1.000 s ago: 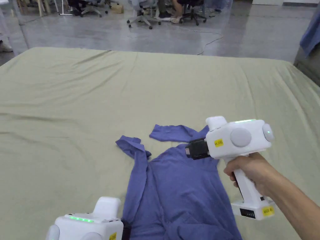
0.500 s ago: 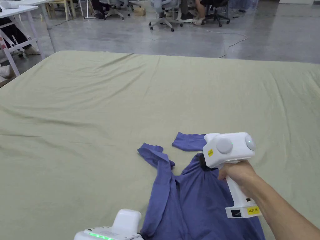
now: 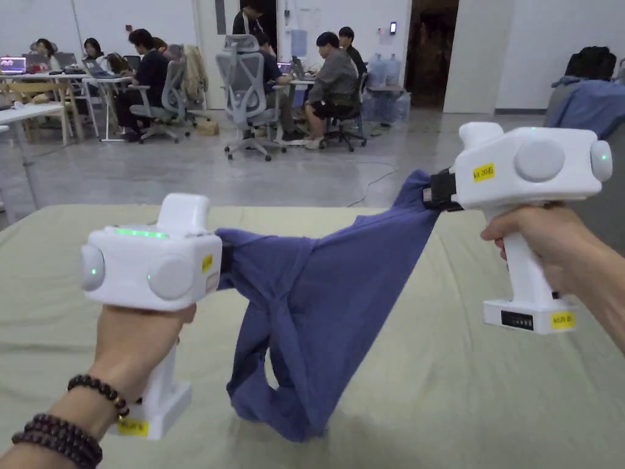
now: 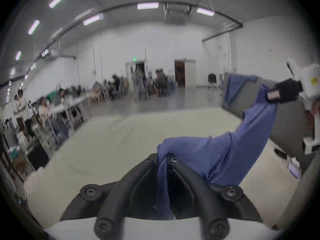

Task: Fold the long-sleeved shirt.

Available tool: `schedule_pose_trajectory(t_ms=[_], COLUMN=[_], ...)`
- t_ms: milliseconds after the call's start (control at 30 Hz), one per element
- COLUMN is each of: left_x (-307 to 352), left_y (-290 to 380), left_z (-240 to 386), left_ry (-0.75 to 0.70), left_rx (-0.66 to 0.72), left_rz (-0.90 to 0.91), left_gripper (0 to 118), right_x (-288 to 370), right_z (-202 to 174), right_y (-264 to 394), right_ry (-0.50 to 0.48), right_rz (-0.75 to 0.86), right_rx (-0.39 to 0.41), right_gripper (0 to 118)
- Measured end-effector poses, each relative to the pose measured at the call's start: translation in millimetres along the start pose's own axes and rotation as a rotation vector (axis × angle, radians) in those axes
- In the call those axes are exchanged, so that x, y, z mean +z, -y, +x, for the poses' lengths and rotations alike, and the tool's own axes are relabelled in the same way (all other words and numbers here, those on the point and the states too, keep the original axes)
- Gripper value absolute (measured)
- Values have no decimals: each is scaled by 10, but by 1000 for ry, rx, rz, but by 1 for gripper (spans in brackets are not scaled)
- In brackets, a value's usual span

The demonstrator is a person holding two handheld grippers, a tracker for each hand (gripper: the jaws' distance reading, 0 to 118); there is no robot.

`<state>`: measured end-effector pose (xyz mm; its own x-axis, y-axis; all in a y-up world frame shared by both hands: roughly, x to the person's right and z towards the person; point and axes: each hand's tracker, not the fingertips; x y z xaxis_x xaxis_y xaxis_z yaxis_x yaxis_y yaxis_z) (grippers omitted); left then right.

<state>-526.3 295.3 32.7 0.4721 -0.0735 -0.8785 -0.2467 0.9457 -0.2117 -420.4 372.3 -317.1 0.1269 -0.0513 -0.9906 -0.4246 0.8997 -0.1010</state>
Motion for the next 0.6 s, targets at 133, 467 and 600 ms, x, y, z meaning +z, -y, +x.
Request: schedule_pose_trajectory(t_ms=[133,467,600], left_x=[35,145,58], left_y=[-1267,-2735,-2680], left_z=[116,387,496], left_ry=[-4,-47,-51], left_rx=[28,52,48], left_rz=[131,279,266], left_gripper=[6,6,6], right_x=[405,673,509], right_z=[11,281,439], right_y=[-812,-1829,-1811], right_ry=[77,196,211], right_rz=[137,273,275], right_rx=[58,-26,-42], right_gripper=[0,0,0])
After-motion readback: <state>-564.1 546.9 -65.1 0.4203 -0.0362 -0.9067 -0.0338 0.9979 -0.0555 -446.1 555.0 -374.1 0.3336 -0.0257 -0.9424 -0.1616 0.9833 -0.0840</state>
